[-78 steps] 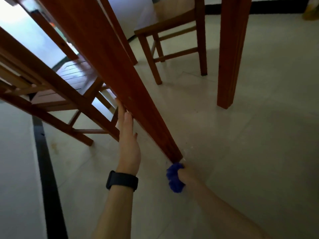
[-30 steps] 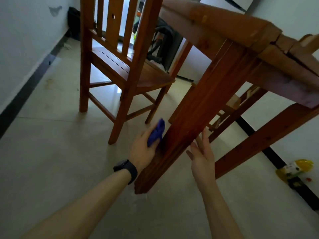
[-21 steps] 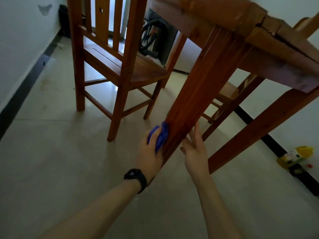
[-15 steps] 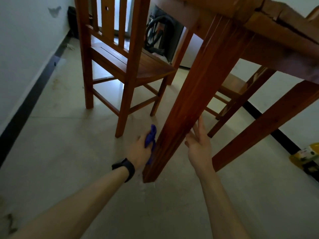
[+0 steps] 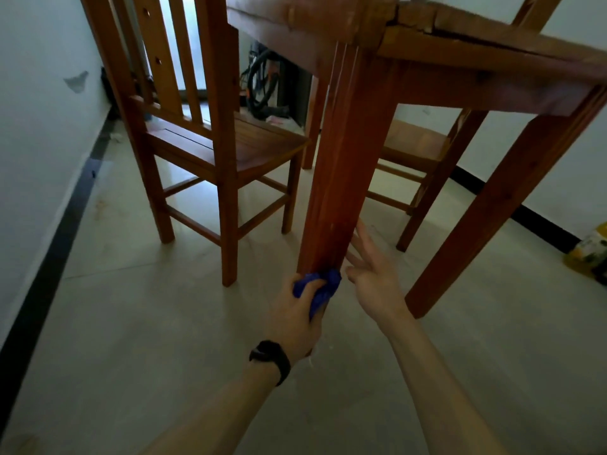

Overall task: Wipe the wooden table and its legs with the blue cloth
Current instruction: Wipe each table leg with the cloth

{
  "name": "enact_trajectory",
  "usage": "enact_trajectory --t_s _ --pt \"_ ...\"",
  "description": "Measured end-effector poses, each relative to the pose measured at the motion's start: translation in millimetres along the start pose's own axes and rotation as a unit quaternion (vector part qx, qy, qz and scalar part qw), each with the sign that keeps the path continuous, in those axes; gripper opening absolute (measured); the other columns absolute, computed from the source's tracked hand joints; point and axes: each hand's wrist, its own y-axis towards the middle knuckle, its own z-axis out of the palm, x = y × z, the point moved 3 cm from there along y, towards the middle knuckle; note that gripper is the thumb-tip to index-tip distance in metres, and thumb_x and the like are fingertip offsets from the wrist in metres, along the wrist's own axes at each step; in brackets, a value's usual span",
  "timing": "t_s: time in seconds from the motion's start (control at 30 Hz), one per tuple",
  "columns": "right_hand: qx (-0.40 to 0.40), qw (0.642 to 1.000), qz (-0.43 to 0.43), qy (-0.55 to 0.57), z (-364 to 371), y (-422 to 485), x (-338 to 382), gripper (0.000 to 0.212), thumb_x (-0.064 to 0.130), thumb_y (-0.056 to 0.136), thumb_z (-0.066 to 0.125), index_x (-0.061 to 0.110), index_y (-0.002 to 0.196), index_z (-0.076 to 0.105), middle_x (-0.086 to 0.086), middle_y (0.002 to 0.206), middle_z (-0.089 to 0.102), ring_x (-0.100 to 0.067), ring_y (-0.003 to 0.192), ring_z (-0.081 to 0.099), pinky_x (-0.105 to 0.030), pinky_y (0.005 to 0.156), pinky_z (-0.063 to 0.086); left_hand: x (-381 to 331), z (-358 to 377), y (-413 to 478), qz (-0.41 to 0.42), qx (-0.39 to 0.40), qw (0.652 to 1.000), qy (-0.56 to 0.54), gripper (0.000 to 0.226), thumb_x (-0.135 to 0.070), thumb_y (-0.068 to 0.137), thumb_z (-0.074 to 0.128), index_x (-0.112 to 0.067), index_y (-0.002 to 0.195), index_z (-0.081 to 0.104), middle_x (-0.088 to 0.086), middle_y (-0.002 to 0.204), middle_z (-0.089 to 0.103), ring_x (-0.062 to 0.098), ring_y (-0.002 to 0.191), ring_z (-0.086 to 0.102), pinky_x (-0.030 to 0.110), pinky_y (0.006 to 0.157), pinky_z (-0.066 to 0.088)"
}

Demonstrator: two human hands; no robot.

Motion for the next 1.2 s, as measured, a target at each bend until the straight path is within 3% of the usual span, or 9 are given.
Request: enact_trajectory --t_s 0.13,0.27,0.43,0.53,0.63,0.77,0.93,1.1,1.2 --pt "0.003 1.000 -0.023 -0.010 -5.5 4.0 3.2 0.069 0.006 0.098 0.050 0.049 0.148 0.030 0.020 0.149 0.042 0.003 0.130 0.046 -0.034 0.108 0.044 -14.9 -29.0 17.0 0.012 -0.073 0.995 -0.069 0.047 -0.035 0.093 0.063 -0.033 0.134 0.041 0.001 0.140 0.033 0.012 0.101 0.051 0.016 0.082 0.045" --pt "-0.034 0.999 -0.032 -0.003 -4.7 7.2 2.5 0.051 0.024 0.102 0.050 0.049 0.145 0.037 0.022 0.142 0.050 0.014 0.115 0.052 -0.007 0.082 0.049 -49.1 -67.3 50.7 0.059 -0.165 0.981 -0.084 0.038 -0.041 0.092 0.064 -0.026 0.126 0.055 0.000 0.134 0.039 0.003 0.093 0.045 0.007 0.077 0.036" --pt "-0.035 0.999 -0.030 0.003 -4.6 5.4 0.8 0.055 0.020 0.100 0.053 0.055 0.139 0.037 0.035 0.131 0.051 0.010 0.119 0.052 -0.019 0.094 0.047 -39.3 -41.4 43.8 0.030 -0.111 0.991 -0.070 0.041 -0.040 0.090 0.066 -0.030 0.128 0.053 -0.004 0.138 0.031 0.009 0.101 0.047 0.014 0.082 0.043" --pt "-0.018 0.999 -0.030 -0.005 -2.4 -0.3 -0.4 0.060 0.017 0.100 0.051 0.054 0.144 0.033 0.029 0.140 0.049 0.017 0.118 0.049 -0.011 0.084 0.048 -0.5 -10.5 20.1 0.027 -0.016 0.999 0.014 0.046 -0.036 0.092 0.064 -0.032 0.134 0.046 0.001 0.145 0.029 0.017 0.112 0.051 0.021 0.090 0.044" --pt "-0.023 0.999 -0.035 -0.020 0.0 -5.7 -1.1 0.060 0.016 0.101 0.051 0.051 0.146 0.033 0.028 0.143 0.046 0.020 0.116 0.047 -0.010 0.085 0.048 27.7 -3.1 5.9 0.013 0.048 0.999 0.019 0.042 -0.038 0.096 0.060 -0.031 0.135 0.047 0.001 0.140 0.033 0.017 0.100 0.053 0.019 0.083 0.043" --pt "-0.100 0.992 -0.034 -0.064 7.7 -5.3 4.3 0.051 0.036 0.098 0.056 0.047 0.145 0.037 0.024 0.137 0.050 0.004 0.120 0.051 -0.020 0.095 0.046 24.0 -26.3 14.9 0.014 -0.005 0.999 -0.028 0.038 -0.045 0.095 0.056 -0.031 0.129 0.046 -0.004 0.126 0.043 0.007 0.081 0.051 0.023 0.068 0.049" --pt "-0.196 0.977 -0.012 -0.087 38.2 -13.4 11.9 0.038 0.054 0.092 0.054 0.033 0.124 0.049 0.019 0.111 0.055 -0.004 0.099 0.060 -0.014 0.067 0.048 -10.7 -68.6 28.7 0.010 -0.122 0.964 -0.238 0.048 -0.038 0.091 0.055 -0.025 0.135 0.039 -0.003 0.128 0.046 0.006 0.100 0.054 0.013 0.080 0.047" --pt "-0.135 0.989 -0.039 0.039 57.4 -13.6 15.2 0.037 0.051 0.101 0.035 0.030 0.128 0.050 0.004 0.120 0.061 -0.009 0.106 0.063 -0.040 0.093 0.055 -43.4 -71.2 30.5 0.038 -0.039 0.951 -0.304 0.052 -0.039 0.093 0.049 -0.031 0.143 0.035 -0.013 0.134 0.045 -0.004 0.113 0.049 0.004 0.091 0.039" --pt "-0.135 0.988 -0.068 -0.040 49.0 -14.6 24.6 0.037 0.052 0.099 0.043 0.043 0.135 0.044 0.013 0.138 0.050 -0.005 0.121 0.055 -0.040 0.099 0.052 -34.9 -73.3 37.8 0.076 -0.056 0.973 -0.211 0.055 -0.052 0.093 0.040 -0.025 0.141 0.045 -0.004 0.139 0.048 0.005 0.117 0.047 0.020 0.100 0.039"
